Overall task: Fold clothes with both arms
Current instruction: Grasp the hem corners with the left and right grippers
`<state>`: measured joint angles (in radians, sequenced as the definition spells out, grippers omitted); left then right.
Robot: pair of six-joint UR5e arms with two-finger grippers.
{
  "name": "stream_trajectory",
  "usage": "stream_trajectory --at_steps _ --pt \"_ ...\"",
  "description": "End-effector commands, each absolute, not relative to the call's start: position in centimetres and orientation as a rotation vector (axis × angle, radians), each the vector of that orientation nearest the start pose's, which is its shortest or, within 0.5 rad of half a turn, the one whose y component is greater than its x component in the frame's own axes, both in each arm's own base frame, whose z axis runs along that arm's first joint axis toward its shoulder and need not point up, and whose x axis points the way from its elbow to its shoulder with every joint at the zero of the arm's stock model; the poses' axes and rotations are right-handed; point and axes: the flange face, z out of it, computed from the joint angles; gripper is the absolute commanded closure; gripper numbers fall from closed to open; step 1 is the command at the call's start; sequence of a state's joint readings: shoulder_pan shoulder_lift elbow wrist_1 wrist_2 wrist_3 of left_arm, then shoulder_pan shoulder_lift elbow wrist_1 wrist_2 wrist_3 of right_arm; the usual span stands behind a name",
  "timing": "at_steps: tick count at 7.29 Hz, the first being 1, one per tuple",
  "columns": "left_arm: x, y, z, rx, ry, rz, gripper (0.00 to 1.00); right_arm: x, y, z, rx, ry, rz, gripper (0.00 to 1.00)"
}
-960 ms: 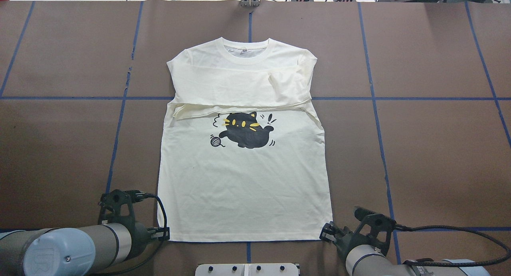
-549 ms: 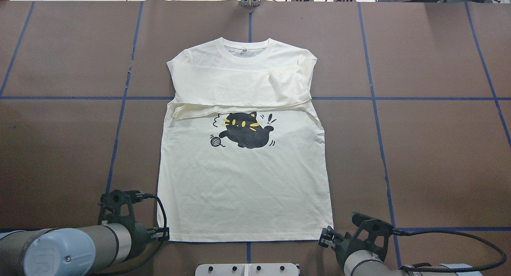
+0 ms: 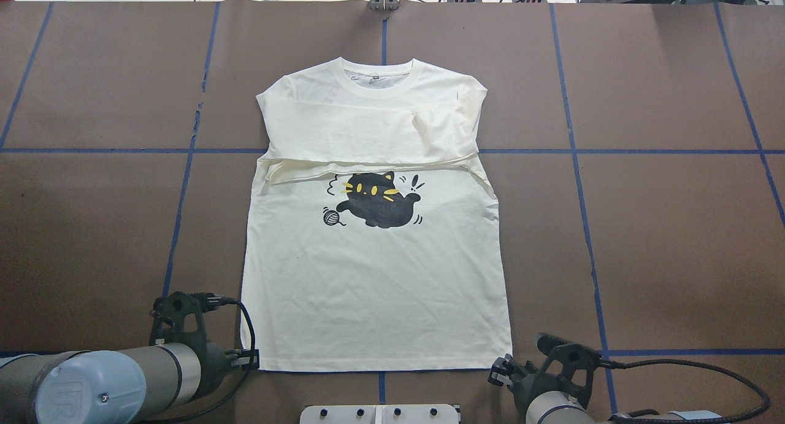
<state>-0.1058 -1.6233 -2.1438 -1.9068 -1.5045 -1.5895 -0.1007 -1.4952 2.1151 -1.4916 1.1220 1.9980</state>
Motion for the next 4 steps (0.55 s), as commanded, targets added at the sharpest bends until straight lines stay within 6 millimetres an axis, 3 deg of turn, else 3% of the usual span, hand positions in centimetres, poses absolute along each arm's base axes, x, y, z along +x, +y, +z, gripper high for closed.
stream_trajectory --at_steps 1,4 --pt "46.10 -18.98 33.08 0.104 0.962 -0.148 1.00 -50.94 -12.51 35.20 0.232 -0.804 0.470 1.00" --pt "46.20 -18.92 32.86 0.103 0.967 -0.147 1.00 -50.34 -13.26 35.84 0.243 -0.790 0.481 1.00"
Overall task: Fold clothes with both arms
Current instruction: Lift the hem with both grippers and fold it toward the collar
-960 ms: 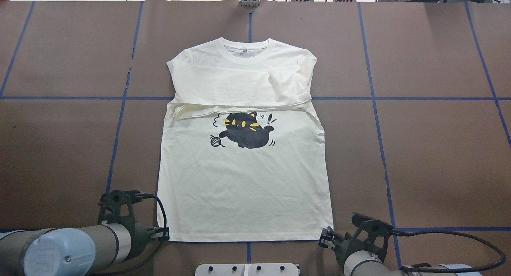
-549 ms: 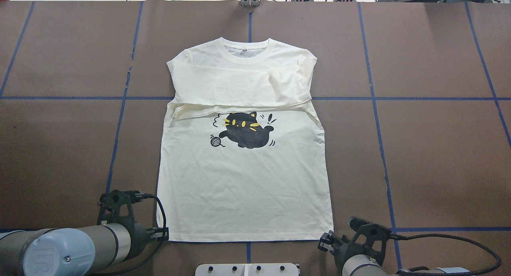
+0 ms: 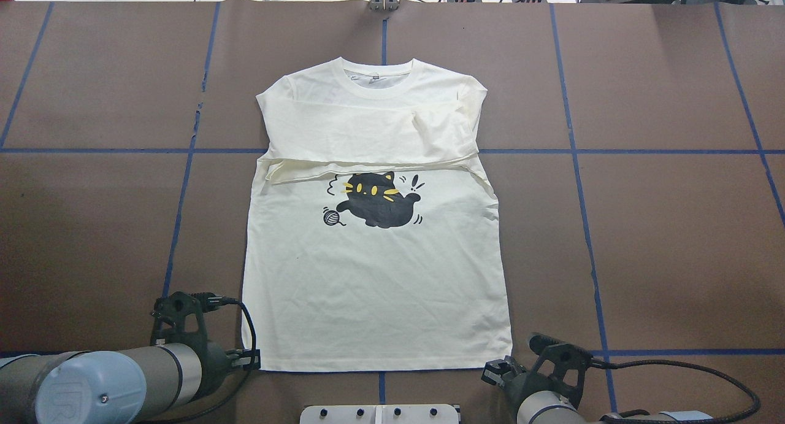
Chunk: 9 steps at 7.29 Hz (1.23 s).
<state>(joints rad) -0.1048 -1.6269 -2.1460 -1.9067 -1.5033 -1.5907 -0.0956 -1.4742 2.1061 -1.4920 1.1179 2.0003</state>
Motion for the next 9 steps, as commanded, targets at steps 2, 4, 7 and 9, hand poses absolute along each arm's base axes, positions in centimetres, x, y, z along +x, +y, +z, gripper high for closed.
stream_trajectory --at_steps 2,4,7,9 --pt "44.7 -19.0 30.7 0.097 1.009 -0.135 1.00 -48.3 -15.0 33.4 0.239 -0.821 0.509 1.00" --pt "36.5 -17.3 21.7 0.009 1.021 -0.036 1.00 -39.7 -15.2 25.4 0.168 -0.822 0.494 1.00" --pt "29.1 -18.6 13.8 -0.042 1.065 -0.060 1.00 -32.2 -15.1 19.3 0.088 -0.828 0.476 1.00" --pt "28.8 -23.2 14.4 0.115 1.015 -0.010 1.00 -33.5 -19.2 16.4 0.118 -0.857 0.480 1.00"
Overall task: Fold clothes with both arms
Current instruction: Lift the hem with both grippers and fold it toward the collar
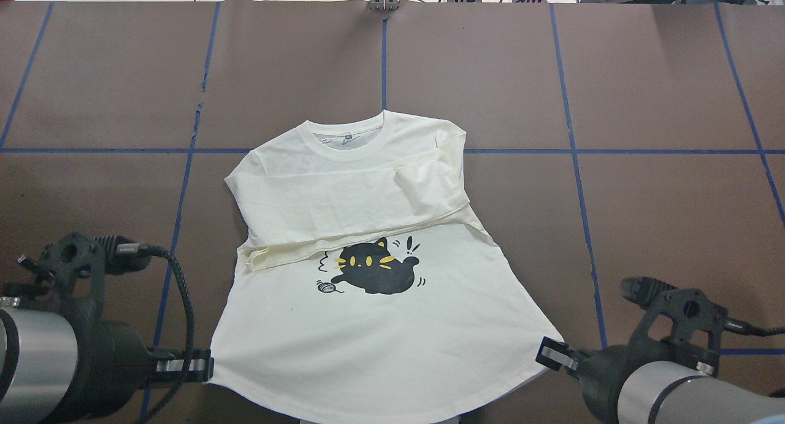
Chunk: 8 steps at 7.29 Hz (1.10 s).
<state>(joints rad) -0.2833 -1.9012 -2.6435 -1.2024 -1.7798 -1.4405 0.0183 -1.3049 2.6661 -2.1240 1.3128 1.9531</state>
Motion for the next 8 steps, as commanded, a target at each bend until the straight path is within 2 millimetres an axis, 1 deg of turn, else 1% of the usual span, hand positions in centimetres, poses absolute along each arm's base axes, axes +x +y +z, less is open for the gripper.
stream_trajectory --at_steps 1,2,3,4,5,6,7,8 --pt "28.6 -26.7 15.6 0.179 0.953 -0.026 1.00 -34.6 -23.2 15.3 0.178 -0.837 0.494 1.00" --pt "27.7 -31.0 16.4 0.252 0.892 -0.036 1.00 -34.8 -28.3 14.7 0.226 -0.802 0.504 1.00" --pt "28.0 -34.8 17.7 0.283 0.823 -0.036 1.00 -34.7 -34.4 14.7 0.217 -0.792 0.528 1.00" --pt "29.5 -38.7 18.0 0.296 0.783 -0.058 1.00 -35.4 -40.4 15.8 0.217 -0.807 0.555 1.00" --pt "32.0 -41.4 19.4 0.293 0.767 -0.067 1.00 -37.5 -45.4 18.3 0.245 -0.805 0.562 1.00" --pt "34.8 -44.0 21.7 0.301 0.768 -0.072 1.00 -40.5 -49.3 20.2 0.266 -0.823 0.572 1.00" --pt "37.4 -46.2 24.6 0.293 0.755 -0.074 1.00 -43.6 -52.1 21.0 0.275 -0.840 0.573 1.00" --pt "39.7 -48.3 27.6 0.301 0.746 -0.082 1.00 -46.6 -54.5 21.3 0.275 -0.833 0.572 1.00"
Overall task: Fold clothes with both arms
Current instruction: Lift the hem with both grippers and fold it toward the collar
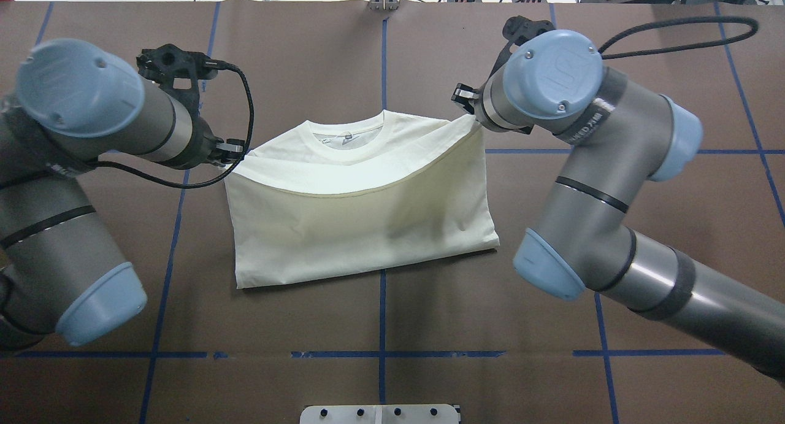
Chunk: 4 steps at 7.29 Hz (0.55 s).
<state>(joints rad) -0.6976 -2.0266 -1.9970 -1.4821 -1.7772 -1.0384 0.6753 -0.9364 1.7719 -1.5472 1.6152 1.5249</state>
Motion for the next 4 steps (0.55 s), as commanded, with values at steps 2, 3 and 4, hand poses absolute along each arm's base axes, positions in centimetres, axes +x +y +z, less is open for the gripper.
stream_trajectory --at_steps 2,3,4 --pt "42.6 -51.0 32.5 0.320 0.746 -0.086 1.00 -50.3 -57.0 25.1 0.270 -0.810 0.569 1.00" --pt "42.9 -51.3 33.1 0.325 0.743 -0.087 1.00 -50.8 -57.4 26.5 0.266 -0.798 0.570 1.00" --pt "42.9 -51.3 33.2 0.324 0.740 -0.086 1.00 -50.8 -57.4 26.6 0.265 -0.797 0.571 1.00"
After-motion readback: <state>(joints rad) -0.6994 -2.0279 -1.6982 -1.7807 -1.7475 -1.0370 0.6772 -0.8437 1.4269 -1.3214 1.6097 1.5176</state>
